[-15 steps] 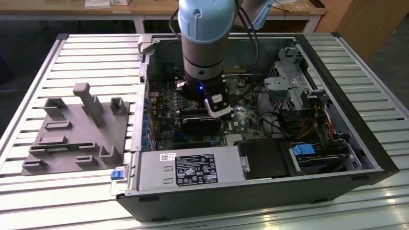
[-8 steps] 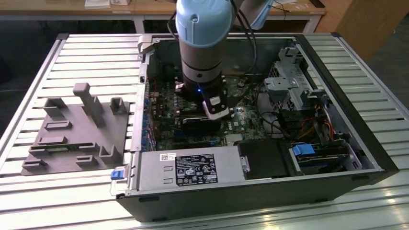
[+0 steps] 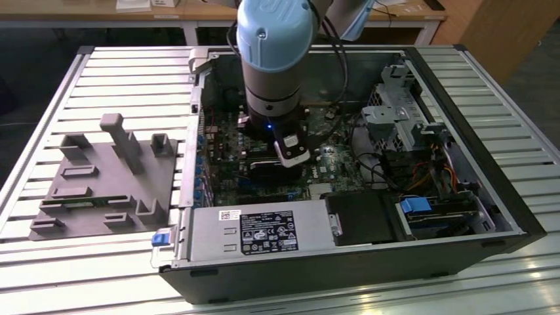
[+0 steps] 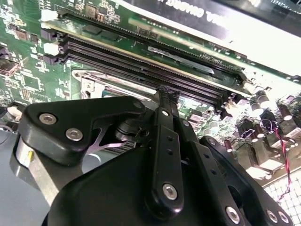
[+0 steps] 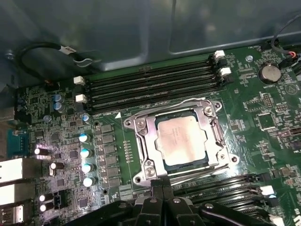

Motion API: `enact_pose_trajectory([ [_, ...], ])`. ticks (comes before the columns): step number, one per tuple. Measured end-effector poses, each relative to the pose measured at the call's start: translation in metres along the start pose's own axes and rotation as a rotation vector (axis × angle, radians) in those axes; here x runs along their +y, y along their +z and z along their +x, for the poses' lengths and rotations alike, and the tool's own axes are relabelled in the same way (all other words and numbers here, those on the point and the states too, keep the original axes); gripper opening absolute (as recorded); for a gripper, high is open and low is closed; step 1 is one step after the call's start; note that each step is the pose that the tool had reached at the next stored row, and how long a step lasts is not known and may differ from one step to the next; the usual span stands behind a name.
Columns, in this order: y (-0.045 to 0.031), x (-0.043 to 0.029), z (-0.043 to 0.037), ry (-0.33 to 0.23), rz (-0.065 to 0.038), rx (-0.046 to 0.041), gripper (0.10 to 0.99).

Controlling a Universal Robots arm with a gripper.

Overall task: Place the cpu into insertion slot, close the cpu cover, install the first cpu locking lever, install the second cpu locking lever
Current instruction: 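Install the second cpu locking lever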

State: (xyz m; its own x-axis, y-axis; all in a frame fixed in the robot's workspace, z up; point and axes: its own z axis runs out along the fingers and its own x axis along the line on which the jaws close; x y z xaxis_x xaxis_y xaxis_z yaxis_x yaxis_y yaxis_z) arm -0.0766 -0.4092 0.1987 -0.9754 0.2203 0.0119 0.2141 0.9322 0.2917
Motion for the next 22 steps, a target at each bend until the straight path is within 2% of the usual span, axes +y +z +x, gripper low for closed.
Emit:
enact_pose_trajectory([
  [2,0.0004,-0.0006,0.0012,0.000,-0.009,0.0021,0.106],
  [5,0.0005,-0.0010,0.0020,0.002,-0.035,0.0076,0.106],
  [6,0.0006,-0.0012,0.0022,0.002,-0.041,0.0088,0.106],
  [16,-0.0007,-0.0075,0.0008,0.002,-0.043,0.0093,0.106],
  [22,0.0004,-0.0091,0.0039,0.002,-0.044,0.0096,0.106],
])
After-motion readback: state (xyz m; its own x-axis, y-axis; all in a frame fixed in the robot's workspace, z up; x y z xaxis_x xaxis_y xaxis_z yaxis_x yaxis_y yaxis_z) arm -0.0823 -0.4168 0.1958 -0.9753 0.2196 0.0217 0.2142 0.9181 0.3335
